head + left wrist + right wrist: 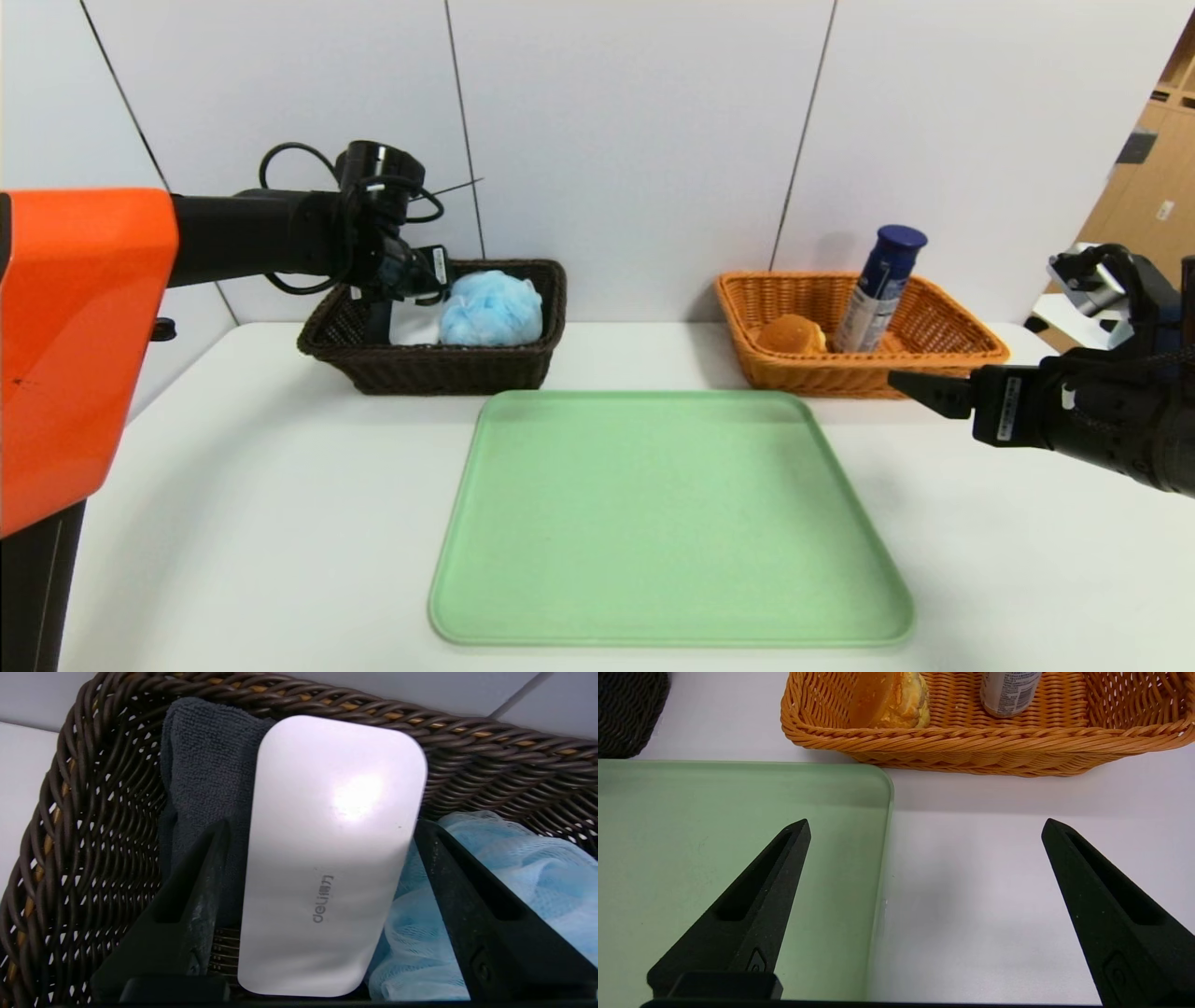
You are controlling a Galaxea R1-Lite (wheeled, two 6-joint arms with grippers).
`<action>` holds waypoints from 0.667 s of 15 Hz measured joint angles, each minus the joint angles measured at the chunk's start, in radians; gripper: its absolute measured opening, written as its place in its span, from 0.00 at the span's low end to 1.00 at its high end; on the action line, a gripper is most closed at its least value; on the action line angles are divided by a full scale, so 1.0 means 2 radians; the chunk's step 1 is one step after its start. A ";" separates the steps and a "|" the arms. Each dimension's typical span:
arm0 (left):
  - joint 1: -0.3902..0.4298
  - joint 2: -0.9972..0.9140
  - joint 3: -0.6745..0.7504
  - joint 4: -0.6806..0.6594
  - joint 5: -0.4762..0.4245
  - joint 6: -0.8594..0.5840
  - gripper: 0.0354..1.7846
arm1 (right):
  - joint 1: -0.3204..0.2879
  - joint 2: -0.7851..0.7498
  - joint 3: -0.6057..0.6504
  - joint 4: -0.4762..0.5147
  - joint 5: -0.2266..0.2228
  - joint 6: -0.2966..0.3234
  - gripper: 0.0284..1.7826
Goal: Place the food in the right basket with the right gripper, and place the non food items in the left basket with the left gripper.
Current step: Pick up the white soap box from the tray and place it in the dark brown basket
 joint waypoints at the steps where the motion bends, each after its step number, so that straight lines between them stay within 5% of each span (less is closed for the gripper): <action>1: 0.000 -0.005 0.000 0.000 0.001 0.003 0.80 | 0.000 -0.001 0.000 0.000 -0.001 0.000 0.96; 7: -0.014 -0.143 0.012 0.027 -0.005 0.051 0.88 | -0.022 -0.022 -0.006 0.012 -0.001 -0.010 0.96; 10: -0.033 -0.254 0.061 0.092 -0.008 0.082 0.91 | -0.059 -0.055 -0.046 0.112 0.001 -0.054 0.96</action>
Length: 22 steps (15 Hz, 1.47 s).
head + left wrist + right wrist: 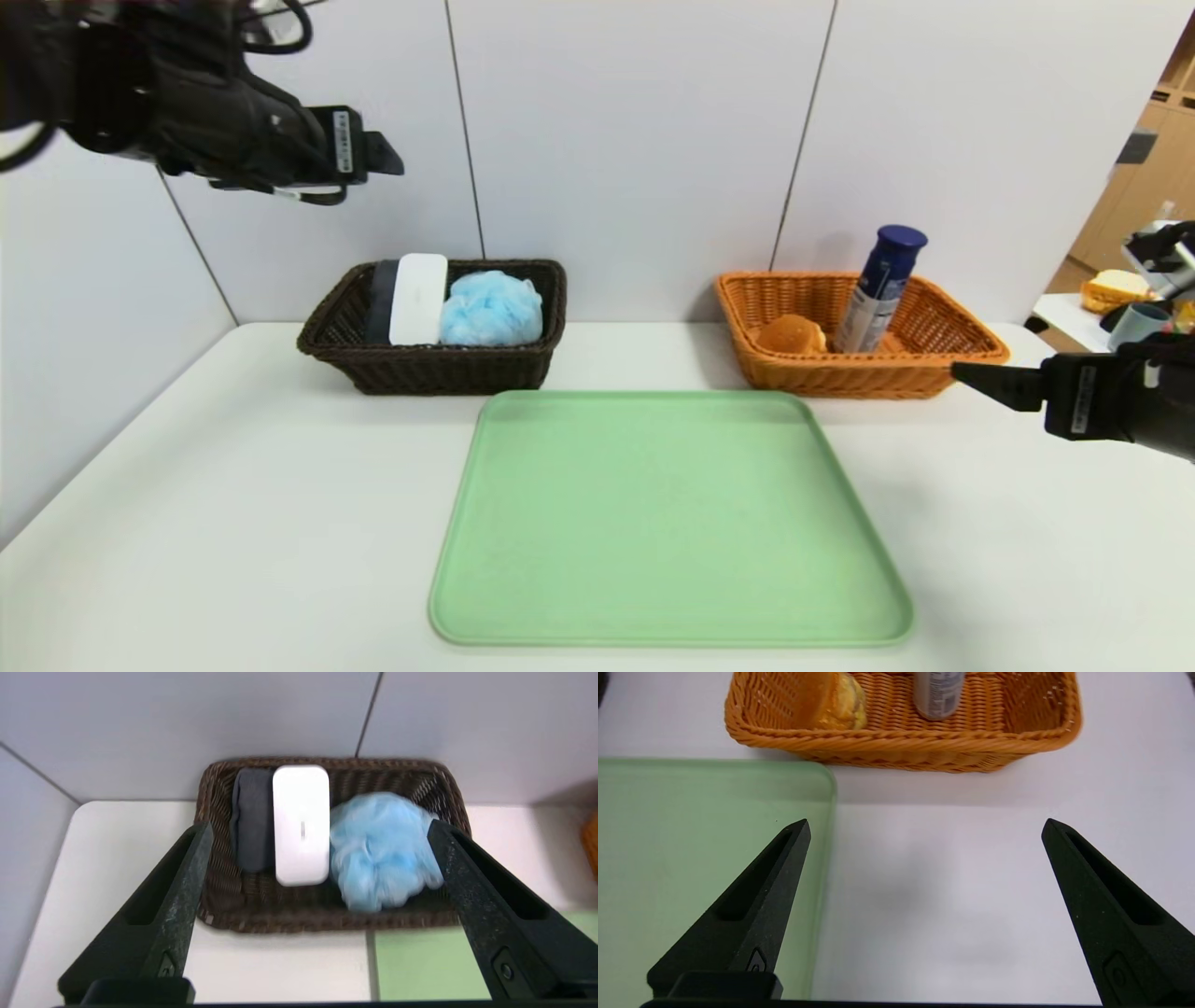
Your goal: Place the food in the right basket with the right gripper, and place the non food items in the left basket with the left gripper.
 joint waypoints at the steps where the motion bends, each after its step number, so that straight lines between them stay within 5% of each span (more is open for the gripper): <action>1: -0.005 -0.039 0.023 0.021 0.000 0.001 0.91 | -0.007 -0.016 -0.027 0.051 0.001 -0.005 0.96; 5: 0.022 -0.218 0.156 0.056 0.005 -0.016 0.93 | -0.019 -0.112 -0.111 0.271 0.001 -0.011 0.96; 7: 0.060 -0.318 0.234 0.059 0.005 -0.023 0.93 | -0.020 -0.177 -0.092 0.310 -0.004 -0.011 0.96; 15: 0.149 -0.685 0.509 0.063 0.035 -0.007 0.94 | -0.032 -0.491 0.045 0.266 -0.004 -0.042 0.96; 18: 0.153 -0.778 0.574 0.054 0.003 0.039 0.94 | -0.041 -0.583 0.091 0.254 0.004 -0.079 0.96; 22: 0.151 -0.836 0.678 -0.036 -0.049 0.088 0.94 | -0.044 -0.622 0.192 0.101 0.008 -0.119 0.96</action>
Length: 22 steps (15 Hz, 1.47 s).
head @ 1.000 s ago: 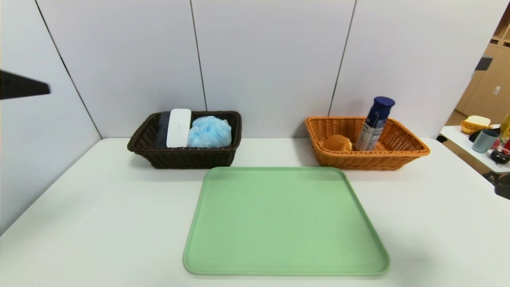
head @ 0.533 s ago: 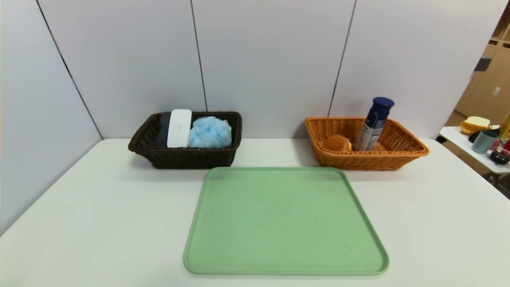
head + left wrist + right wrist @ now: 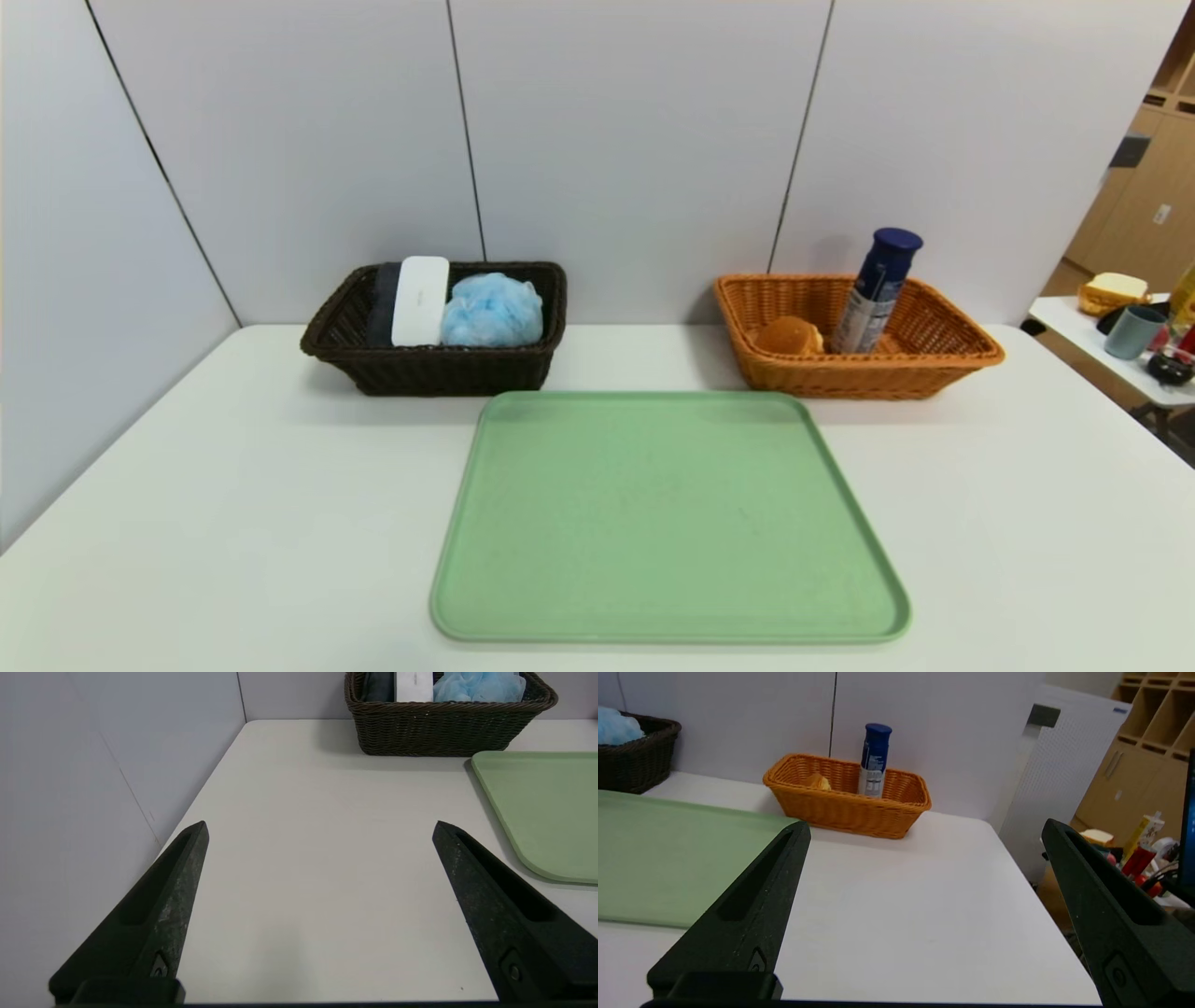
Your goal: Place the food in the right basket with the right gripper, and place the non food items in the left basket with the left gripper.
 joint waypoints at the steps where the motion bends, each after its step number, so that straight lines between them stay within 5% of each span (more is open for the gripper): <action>1: 0.000 -0.005 0.037 -0.043 -0.001 0.004 0.94 | 0.000 -0.003 0.034 -0.046 0.004 -0.005 0.96; 4: -0.001 -0.012 0.179 -0.222 -0.016 0.034 0.94 | 0.000 -0.008 0.164 -0.209 0.039 -0.005 0.96; 5: 0.000 -0.013 0.208 -0.277 -0.023 0.038 0.94 | 0.000 -0.008 0.180 -0.213 0.043 0.002 0.96; 7: 0.000 -0.013 0.229 -0.297 -0.041 0.029 0.94 | 0.000 -0.008 0.190 -0.147 0.037 0.031 0.96; 9: 0.000 -0.013 0.235 -0.237 -0.060 -0.003 0.94 | 0.000 -0.008 0.191 -0.070 0.031 0.072 0.96; 11: 0.000 -0.013 0.236 -0.218 -0.061 -0.012 0.94 | 0.000 -0.008 0.194 -0.072 0.027 0.091 0.96; 22: 0.000 -0.013 0.236 -0.219 -0.060 -0.015 0.94 | 0.000 -0.008 0.195 -0.070 0.018 0.096 0.96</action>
